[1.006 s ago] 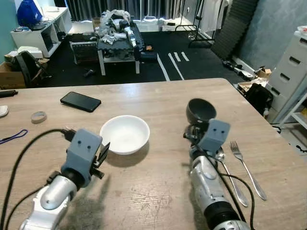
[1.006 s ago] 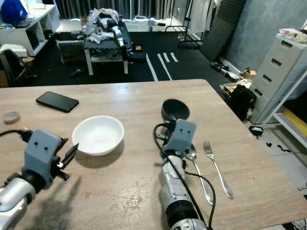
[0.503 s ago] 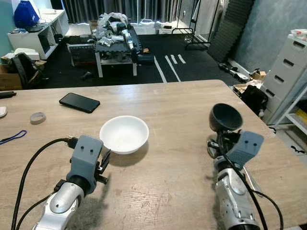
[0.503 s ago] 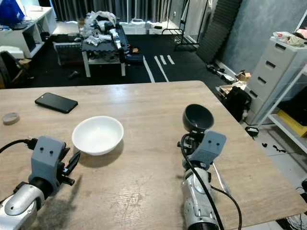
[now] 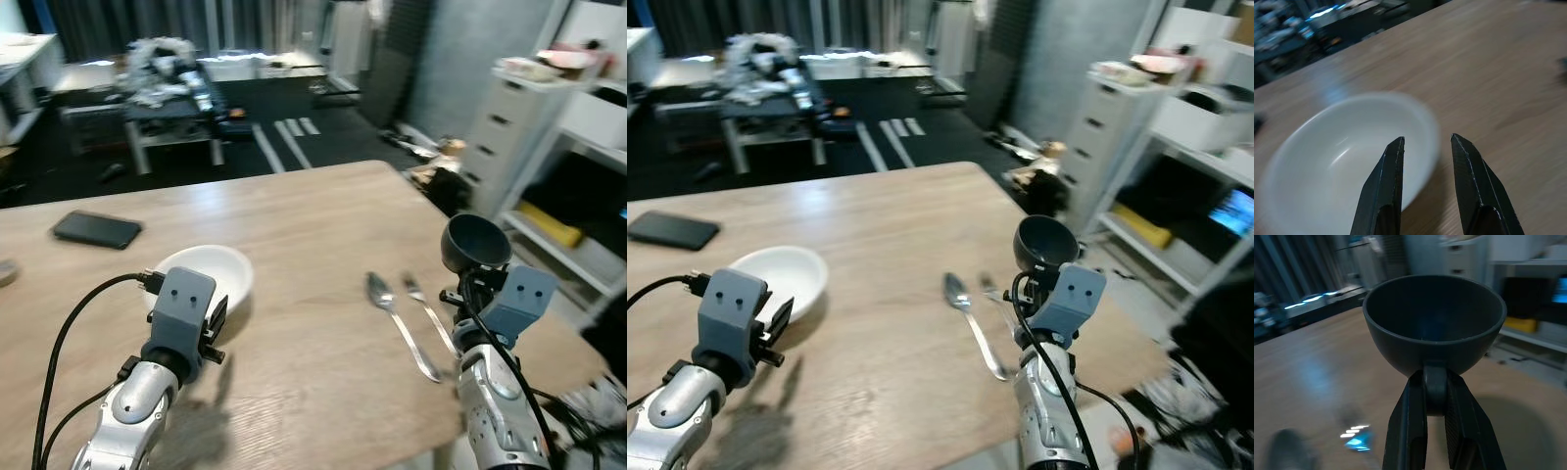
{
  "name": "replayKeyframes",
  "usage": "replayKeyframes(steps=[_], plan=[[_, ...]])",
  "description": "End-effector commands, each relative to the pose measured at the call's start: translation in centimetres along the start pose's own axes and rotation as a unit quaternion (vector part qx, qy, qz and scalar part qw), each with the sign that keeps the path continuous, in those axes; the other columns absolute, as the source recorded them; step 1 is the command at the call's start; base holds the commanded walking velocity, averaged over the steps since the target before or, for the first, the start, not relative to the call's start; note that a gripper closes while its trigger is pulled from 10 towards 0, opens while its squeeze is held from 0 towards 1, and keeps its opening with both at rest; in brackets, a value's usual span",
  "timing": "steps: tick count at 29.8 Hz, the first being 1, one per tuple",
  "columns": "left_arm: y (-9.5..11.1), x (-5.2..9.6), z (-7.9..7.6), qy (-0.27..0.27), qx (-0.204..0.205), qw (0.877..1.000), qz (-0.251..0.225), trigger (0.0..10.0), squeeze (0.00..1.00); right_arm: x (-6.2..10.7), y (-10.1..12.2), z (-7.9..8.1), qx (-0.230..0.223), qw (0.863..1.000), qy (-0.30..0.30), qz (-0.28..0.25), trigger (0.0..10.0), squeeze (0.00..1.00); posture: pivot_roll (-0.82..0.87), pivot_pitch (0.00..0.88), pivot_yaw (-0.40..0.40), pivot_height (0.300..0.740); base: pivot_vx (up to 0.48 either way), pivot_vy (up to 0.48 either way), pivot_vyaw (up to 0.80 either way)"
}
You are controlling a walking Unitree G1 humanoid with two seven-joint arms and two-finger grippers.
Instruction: Setting the table
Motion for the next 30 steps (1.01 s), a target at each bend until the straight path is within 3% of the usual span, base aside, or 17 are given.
replayKeyframes(steps=[1, 30], plan=[[-0.6, 0.0, -0.1, -0.002, 0.001, 1.0, 0.009, 10.0, 0.0, 0.3, -0.2, -0.6, -0.001, 1.0, -0.008, 0.003, 10.0, 0.0, 0.15, 0.134, 0.042, 0.74, 0.0, 0.0, -0.8], [-0.3, -1.4, -1.1, -0.02, 0.0, 1.0, -0.004, 10.0, 0.0, 0.9, -0.8, -1.2, 0.009, 1.0, -0.015, 0.024, 10.0, 0.0, 0.12, 0.133, 0.046, 0.74, 0.0, 0.0, -0.8]])
Point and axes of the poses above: a point about 5 cm out from each wrist's last joint towards the gripper, its own x axis pointing back from the gripper into the wrist, its own y axis along the axis of the wrist's last joint, z = x × y, the point moved 5 cm from there along -x, pointing out of the wrist towards the gripper, and after that the axes turned 10 degrees about x, right-handed, at the moved point
